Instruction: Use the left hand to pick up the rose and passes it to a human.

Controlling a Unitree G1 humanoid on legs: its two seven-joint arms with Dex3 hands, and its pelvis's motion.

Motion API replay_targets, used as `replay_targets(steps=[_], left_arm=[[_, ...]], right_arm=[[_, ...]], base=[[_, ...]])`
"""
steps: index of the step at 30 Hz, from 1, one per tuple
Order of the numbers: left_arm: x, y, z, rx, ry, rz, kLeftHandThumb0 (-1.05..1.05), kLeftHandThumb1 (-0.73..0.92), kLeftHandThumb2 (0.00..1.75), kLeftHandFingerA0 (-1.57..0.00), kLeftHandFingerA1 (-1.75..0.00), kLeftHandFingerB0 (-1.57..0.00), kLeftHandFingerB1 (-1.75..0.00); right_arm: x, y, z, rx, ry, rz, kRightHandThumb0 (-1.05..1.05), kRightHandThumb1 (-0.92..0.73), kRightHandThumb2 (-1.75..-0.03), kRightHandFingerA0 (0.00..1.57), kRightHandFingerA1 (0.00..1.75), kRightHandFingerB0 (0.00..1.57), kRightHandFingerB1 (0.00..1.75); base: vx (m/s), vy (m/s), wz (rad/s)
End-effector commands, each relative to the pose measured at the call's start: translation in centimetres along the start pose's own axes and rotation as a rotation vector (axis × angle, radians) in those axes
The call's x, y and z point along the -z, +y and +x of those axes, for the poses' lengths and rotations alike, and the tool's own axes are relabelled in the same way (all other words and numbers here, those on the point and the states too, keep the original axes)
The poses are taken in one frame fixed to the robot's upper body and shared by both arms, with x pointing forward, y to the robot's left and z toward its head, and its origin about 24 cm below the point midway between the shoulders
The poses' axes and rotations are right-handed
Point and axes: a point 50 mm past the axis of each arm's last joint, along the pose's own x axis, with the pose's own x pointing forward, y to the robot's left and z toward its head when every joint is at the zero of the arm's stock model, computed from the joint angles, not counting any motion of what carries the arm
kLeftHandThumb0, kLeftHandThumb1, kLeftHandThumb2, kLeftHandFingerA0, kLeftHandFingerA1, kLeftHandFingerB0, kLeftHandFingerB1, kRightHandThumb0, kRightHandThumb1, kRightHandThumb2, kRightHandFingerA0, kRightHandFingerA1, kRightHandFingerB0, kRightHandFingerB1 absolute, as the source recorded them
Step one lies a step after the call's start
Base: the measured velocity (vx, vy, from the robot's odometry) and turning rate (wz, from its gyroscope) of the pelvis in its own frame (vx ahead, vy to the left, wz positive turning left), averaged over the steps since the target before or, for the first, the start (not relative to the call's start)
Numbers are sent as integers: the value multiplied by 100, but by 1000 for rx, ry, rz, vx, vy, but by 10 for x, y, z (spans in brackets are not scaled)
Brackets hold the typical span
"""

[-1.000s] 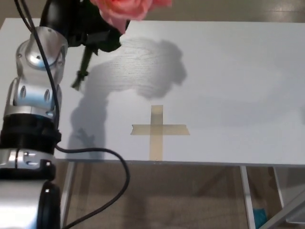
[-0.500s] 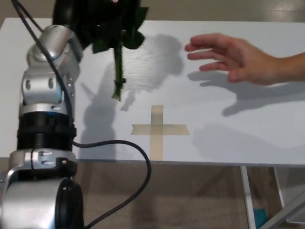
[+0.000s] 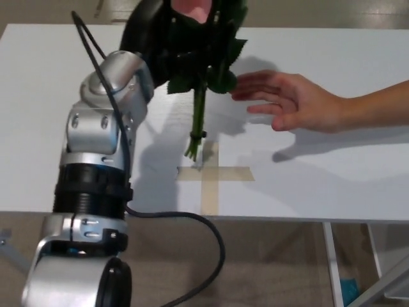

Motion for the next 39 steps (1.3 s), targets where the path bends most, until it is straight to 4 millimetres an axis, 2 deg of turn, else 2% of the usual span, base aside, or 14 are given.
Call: replay_targets(steps=[1,9,10,15,20,26,34,35,39], left_arm=[[7,-12,1,36,22,-60,-20,81,67,-94,-142,-83,-87],[7,-18,3,49,17,-69,-20,82,67,-94,-141,-84,-89],[4,-28,6,75,0,-83,-19,81,67,-95,-141,-81,-97],[3,-48,10,117,-20,-101,-19,82,65,-97,-141,-80,-98],[5,-56,12,131,-24,-105,-18,83,66,-98,-142,-79,-100],[6,-90,20,203,-14,-164,-17,84,65,-98,-142,-75,-105],[8,-115,21,255,-9,-180,-15,83,66,-96,-142,-75,-104],[8,-119,22,266,-9,-179,-16,83,66,-96,-142,-75,-103],[9,-122,23,280,-5,-175,-16,83,65,-96,-141,-76,-103]], right_arm=[[4,-2,-1,-8,19,4,-60,-67,-101,54,65,33,50],[4,-2,0,-12,18,12,-59,-66,-102,54,65,34,51],[3,-1,0,-13,20,17,-59,-66,-102,55,66,34,51],[5,0,-1,-17,20,12,-59,-66,-102,54,65,34,51],[5,1,-1,-17,23,13,-59,-66,-102,54,65,34,51],[1,3,0,-22,17,25,-59,-66,-101,53,64,33,51],[-3,5,1,-28,10,33,-59,-65,-102,54,65,34,51],[-3,4,1,-27,8,38,-59,-82,-65,59,55,42,34],[-5,4,1,-27,4,52,-59,-82,-65,60,54,43,35]], base=[[0,0,0],[0,0,0],[0,0,0],[0,0,0],[0,0,0],[0,0,0],[0,0,0],[0,0,0],[0,0,0]])
